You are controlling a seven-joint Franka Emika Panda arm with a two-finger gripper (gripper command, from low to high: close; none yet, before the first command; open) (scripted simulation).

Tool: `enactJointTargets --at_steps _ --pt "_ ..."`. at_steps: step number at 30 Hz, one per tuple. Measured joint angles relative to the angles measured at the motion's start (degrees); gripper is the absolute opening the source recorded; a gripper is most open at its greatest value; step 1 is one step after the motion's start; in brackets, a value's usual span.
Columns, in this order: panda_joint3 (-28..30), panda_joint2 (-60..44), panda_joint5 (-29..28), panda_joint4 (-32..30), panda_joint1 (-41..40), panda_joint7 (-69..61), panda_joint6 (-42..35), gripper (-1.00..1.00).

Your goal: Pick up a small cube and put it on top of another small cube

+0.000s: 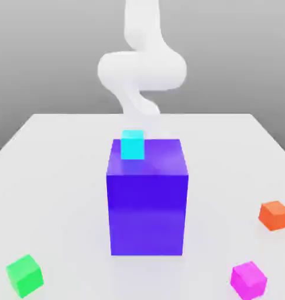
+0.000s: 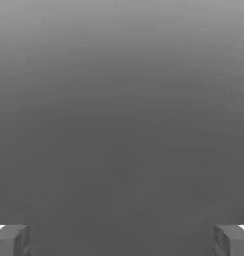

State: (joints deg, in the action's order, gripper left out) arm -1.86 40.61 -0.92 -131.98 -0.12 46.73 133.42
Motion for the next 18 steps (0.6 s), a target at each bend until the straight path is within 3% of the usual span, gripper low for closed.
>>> enactJointTargets --at_steps 18 --pt "-11.2 -37.8 -8.9 -1.4 2.4 8.1 11.8 0.00"
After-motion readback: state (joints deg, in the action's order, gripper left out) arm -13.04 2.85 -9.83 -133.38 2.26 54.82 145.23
